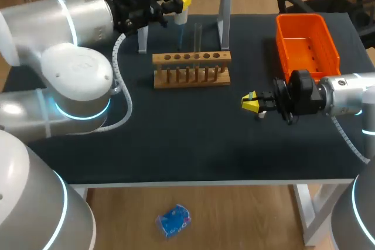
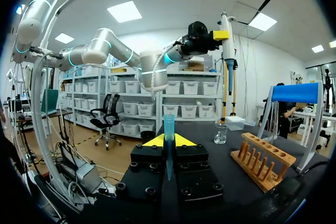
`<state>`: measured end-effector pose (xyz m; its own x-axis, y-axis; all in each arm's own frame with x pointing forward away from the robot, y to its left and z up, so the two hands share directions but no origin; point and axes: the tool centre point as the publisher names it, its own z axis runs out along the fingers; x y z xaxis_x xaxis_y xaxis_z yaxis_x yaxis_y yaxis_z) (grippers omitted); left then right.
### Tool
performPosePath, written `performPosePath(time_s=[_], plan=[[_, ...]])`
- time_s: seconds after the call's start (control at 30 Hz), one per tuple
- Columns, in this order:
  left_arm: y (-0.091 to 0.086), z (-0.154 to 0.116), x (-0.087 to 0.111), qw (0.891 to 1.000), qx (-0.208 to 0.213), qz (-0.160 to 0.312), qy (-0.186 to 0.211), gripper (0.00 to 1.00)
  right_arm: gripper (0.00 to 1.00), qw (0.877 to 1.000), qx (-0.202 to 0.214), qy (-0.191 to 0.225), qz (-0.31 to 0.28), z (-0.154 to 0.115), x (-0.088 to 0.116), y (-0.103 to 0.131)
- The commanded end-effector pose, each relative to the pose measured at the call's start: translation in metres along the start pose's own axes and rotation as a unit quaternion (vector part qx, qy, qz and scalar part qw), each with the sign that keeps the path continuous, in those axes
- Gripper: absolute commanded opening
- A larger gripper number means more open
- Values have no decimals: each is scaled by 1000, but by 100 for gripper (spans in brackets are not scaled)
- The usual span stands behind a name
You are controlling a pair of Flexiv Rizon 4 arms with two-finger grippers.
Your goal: Invert the test tube, pick up the pipette, mount the tip to pipette, aspirate from beaker and dispense into the tube, eject the tip, return the pipette, and cap with the stopper.
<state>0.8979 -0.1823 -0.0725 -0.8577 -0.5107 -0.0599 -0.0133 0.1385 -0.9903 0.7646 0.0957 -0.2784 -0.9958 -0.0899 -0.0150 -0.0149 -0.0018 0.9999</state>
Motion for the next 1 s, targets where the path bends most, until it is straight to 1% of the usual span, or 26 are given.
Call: performPosePath(time_s=[0.03,0.57,0.6,0.67,0.77,0.8,0.97,1.0], plan=[[4,5,8,984,24,14,176,0,0,1000,0,0,0,0,1,0],[4,5,8,984,24,14,176,0,0,1000,0,0,0,0,1,0],[5,6,10,983,31,8,178,0,0,1000,0,0,0,0,1,0],[6,9,18,985,30,13,171,0,0,1000,0,0,0,0,1,0],[7,14,29,983,39,7,178,0,0,1000,0,0,0,0,1,0],[7,15,34,983,39,-1,181,0,0,1000,0,0,0,0,1,0],[3,22,55,981,36,-5,189,0,0,1000,0,0,0,0,1,0],[2,24,60,980,29,-7,195,0,0,1000,0,0,0,0,1,0]])
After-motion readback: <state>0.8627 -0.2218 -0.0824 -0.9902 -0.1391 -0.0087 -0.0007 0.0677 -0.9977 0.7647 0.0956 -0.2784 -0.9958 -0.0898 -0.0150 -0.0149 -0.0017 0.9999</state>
